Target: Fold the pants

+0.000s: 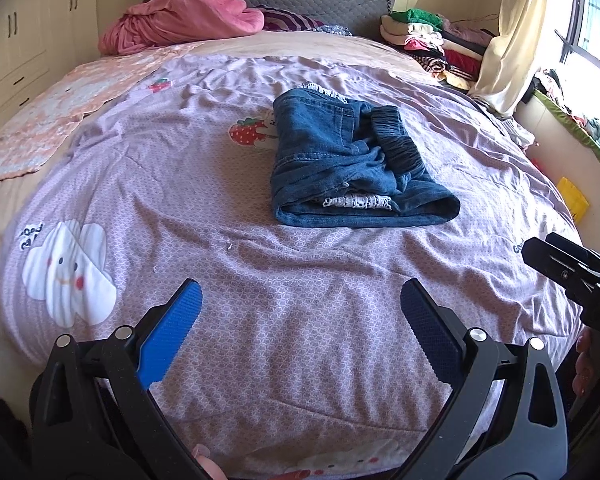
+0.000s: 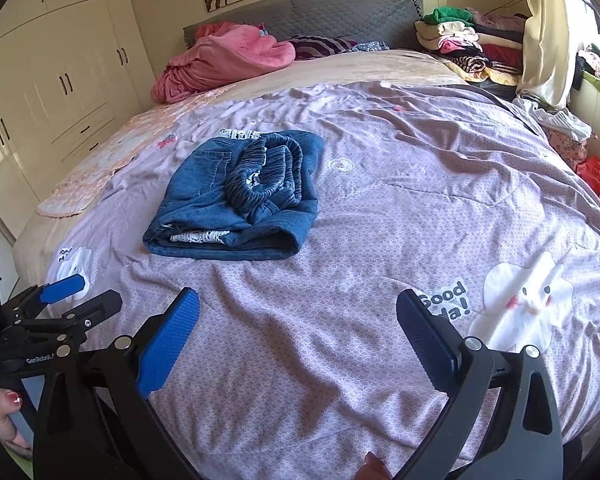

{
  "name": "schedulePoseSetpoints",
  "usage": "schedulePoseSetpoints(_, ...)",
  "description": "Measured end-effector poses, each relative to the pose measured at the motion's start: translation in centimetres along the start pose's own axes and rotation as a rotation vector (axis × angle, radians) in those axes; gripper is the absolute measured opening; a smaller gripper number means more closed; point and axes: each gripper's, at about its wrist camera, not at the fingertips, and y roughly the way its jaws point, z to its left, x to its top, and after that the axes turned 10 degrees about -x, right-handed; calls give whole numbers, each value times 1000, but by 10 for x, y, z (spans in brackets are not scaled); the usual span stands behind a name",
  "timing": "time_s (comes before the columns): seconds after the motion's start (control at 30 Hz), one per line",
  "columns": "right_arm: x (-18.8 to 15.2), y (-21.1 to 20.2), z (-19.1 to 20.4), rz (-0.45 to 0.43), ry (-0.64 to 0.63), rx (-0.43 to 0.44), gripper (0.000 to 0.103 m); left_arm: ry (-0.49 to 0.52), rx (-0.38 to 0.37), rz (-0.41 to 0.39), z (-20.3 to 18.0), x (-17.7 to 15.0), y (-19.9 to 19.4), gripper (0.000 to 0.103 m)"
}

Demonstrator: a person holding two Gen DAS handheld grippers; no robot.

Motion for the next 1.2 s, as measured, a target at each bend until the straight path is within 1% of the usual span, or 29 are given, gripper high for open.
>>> schedulePoseSetpoints(0.37,-1,-3,2,0,-6,-16,98,-1,5,5,2,1,-1,93)
schedulePoseSetpoints(0.53,-1,-3,3,1,-8,-21,98,-5,21,11,3,0,-1,93)
schedulePoseSetpoints(0.8,-3,-3,5,0,-11,-29,98,-19,7,17,5,1,-1,93)
schedulePoseSetpoints(1.2,-4,-4,4,3,-11,-31,98,-17,13,26,7,0,-1,93)
